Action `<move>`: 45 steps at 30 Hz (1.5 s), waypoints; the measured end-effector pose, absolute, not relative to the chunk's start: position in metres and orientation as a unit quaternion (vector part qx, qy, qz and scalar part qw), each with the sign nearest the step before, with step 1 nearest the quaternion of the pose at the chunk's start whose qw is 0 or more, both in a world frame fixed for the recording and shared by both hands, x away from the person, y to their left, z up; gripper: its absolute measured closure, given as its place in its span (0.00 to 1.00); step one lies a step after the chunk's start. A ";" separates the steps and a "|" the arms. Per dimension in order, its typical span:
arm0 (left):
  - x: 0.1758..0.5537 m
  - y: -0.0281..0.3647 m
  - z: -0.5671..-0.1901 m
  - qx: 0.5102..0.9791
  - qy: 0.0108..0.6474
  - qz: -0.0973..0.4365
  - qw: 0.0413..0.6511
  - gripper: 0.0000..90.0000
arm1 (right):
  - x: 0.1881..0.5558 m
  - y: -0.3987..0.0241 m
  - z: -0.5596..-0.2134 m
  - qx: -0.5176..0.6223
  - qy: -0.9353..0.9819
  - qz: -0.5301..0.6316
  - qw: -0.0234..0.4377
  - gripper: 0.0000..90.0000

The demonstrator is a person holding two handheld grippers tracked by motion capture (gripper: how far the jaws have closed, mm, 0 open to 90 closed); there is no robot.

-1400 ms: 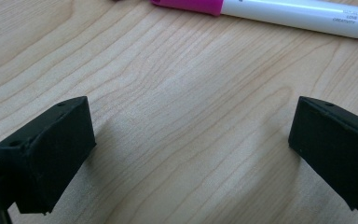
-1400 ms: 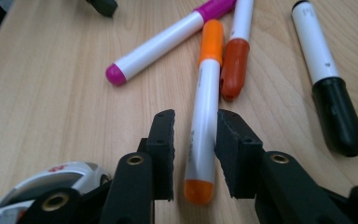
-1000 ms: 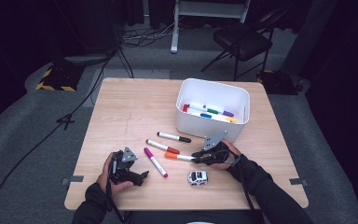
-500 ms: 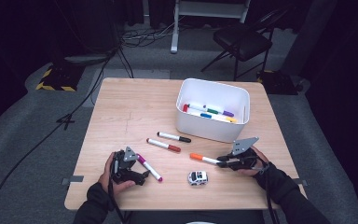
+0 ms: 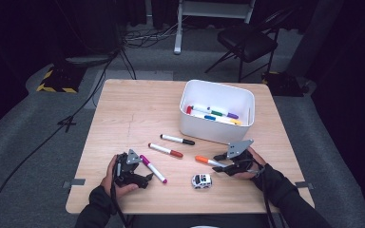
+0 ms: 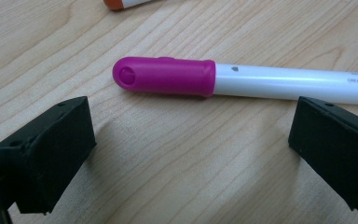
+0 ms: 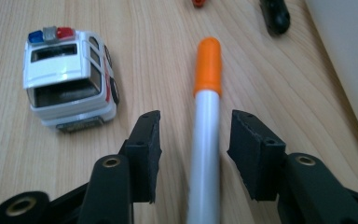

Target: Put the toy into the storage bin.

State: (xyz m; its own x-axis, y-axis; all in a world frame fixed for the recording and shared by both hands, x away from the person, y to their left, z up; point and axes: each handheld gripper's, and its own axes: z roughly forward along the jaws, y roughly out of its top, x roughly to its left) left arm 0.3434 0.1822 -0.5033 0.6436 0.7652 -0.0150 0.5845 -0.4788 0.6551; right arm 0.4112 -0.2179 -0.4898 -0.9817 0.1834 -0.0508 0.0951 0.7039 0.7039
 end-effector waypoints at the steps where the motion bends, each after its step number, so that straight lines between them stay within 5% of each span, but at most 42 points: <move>1: 0.343 0.182 -0.503 0.848 0.398 0.141 0.321 0.01 | 0.413 -0.213 -0.490 0.073 0.922 0.376 0.062 0.59; 7: 0.343 0.182 -0.503 0.848 0.399 0.140 0.320 0.01 | 0.424 -0.191 -0.493 0.079 0.922 0.375 0.056 0.65; 13: 0.343 0.182 -0.503 0.848 0.399 0.140 0.319 0.01 | 0.431 -0.188 -0.493 0.099 0.920 0.378 0.043 0.82; 23: 0.343 0.182 -0.503 0.849 0.397 0.141 0.319 0.01 | 0.426 -0.201 -0.487 0.111 0.912 0.390 0.054 0.83; 45: 0.343 0.182 -0.503 0.848 0.399 0.140 0.320 0.01 | 0.405 -0.244 -0.405 0.114 0.843 0.513 0.112 0.83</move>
